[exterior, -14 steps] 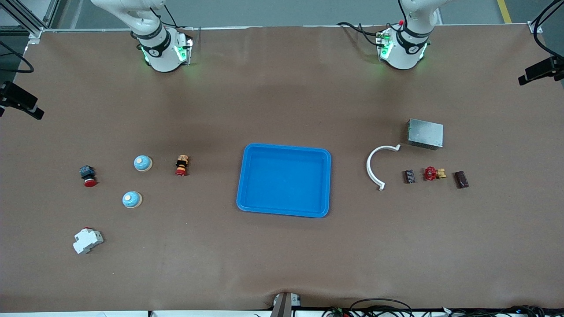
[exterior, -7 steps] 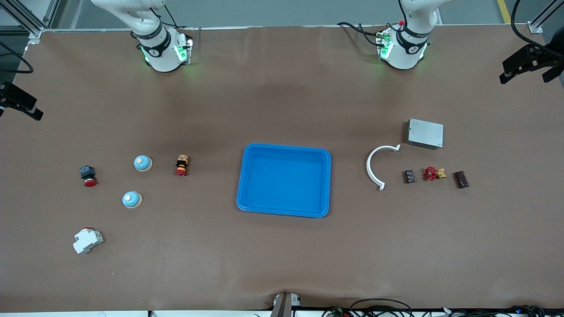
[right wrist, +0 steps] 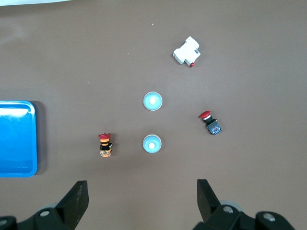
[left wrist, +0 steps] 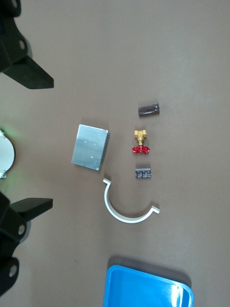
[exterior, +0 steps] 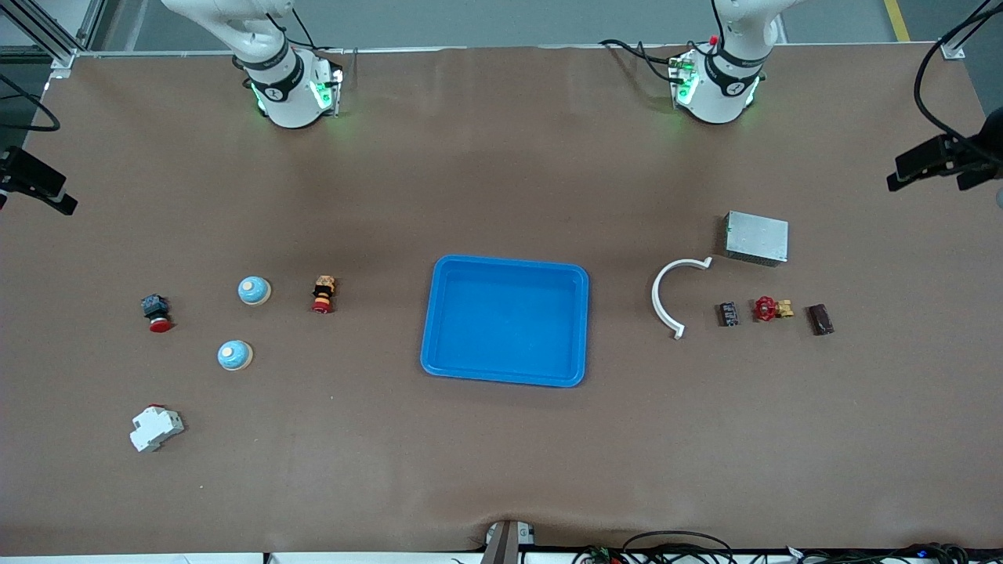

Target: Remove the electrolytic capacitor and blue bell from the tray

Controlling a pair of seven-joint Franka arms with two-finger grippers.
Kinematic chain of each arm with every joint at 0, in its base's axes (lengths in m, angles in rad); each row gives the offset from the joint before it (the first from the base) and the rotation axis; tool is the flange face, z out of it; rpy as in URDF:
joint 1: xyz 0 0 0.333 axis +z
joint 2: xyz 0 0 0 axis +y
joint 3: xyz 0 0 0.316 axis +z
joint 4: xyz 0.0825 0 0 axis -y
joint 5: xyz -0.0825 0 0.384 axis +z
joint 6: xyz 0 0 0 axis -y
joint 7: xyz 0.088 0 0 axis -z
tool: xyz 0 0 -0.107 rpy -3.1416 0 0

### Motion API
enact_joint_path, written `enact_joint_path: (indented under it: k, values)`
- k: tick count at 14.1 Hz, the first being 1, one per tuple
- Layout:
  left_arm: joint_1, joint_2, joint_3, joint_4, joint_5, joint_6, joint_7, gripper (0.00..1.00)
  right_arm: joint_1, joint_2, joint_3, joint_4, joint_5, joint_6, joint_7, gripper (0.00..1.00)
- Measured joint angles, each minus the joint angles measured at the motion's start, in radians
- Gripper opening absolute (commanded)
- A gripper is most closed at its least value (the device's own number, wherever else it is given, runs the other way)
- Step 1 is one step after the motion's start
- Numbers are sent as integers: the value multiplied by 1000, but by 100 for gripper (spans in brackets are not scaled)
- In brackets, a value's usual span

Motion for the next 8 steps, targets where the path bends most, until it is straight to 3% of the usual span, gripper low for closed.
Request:
enact_joint_path:
  k: [3,6,8]
  values:
    - [-120,18,99,15,1,6,-1,100,0,0,0,-1,0,2,0,100]
    - [-331,18,326,24,3,6,-1,100,0,0,0,-7,0,16,0,100]
    - [-396,27,405,23,3,6,2,100,0,1,1,-13,0,23,0,100]
